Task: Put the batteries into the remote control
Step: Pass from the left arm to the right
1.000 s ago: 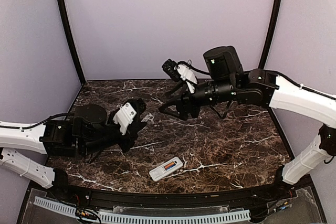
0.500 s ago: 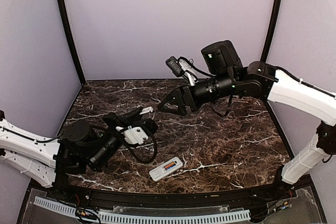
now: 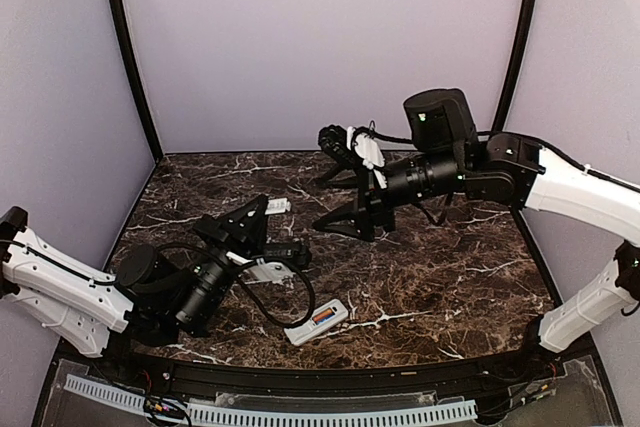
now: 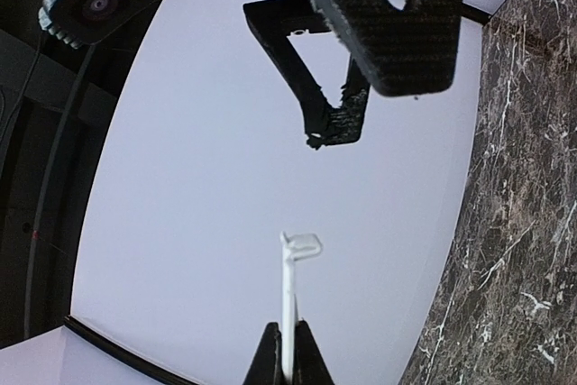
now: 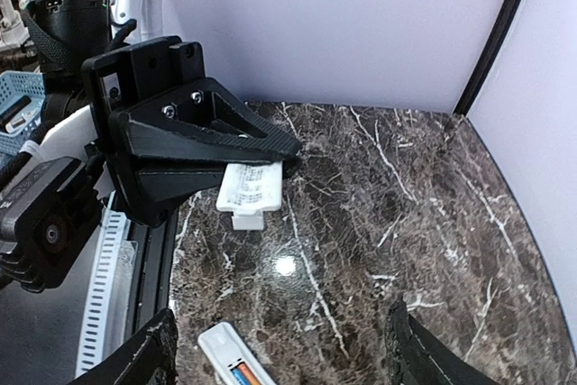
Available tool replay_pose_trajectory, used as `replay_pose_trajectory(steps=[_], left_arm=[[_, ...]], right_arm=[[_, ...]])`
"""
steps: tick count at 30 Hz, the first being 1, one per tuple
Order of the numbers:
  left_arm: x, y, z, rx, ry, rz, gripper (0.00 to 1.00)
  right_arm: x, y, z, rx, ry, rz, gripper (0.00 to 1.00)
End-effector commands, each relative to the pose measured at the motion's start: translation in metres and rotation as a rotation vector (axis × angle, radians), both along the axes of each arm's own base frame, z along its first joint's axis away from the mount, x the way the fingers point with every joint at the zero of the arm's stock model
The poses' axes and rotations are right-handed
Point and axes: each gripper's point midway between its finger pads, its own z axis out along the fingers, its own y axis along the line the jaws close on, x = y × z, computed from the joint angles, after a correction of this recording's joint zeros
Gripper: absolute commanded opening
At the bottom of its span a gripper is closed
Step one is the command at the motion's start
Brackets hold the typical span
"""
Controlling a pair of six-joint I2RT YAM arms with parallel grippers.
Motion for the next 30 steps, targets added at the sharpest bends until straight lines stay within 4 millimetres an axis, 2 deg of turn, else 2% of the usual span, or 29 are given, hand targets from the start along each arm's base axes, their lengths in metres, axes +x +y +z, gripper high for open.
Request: replay_pose_trajectory(steps=[1, 6, 9, 13, 17, 21, 25, 30], left_arm=[[-0.001, 0.005, 0.000, 0.021, -0.029, 0.034, 0.00], [0.000, 0.003, -0.002, 0.037, -0.035, 0.049, 0.00], [0.001, 0.000, -0.008, 0.062, -0.034, 0.055, 0.00], [0.002, -0.001, -0.012, 0.074, -0.039, 0.058, 0.00], [0.001, -0.003, -0.014, 0.084, -0.045, 0.056, 0.00], [0.001, -0.002, -0.013, 0.083, -0.047, 0.059, 0.00], [0.001, -0.003, -0.013, 0.079, -0.045, 0.057, 0.00], [0.002, -0.005, -0.018, 0.098, -0.043, 0.062, 0.00]], right_arm=[[0.003, 0.012, 0.016, 0.030, -0.195, 0.069, 0.74], [-0.001, 0.029, 0.005, -0.046, -0.237, 0.069, 0.70], [-0.003, 0.036, 0.006, -0.041, -0.269, 0.047, 0.68], [0.003, 0.043, 0.010, -0.031, -0.254, 0.001, 0.61], [0.006, 0.049, 0.006, -0.057, -0.227, -0.005, 0.48], [0.013, 0.051, -0.006, -0.131, -0.187, -0.032, 0.46], [0.010, 0.051, -0.015, -0.178, -0.139, -0.024, 0.44], [0.008, 0.046, -0.013, -0.188, -0.130, -0.031, 0.29]])
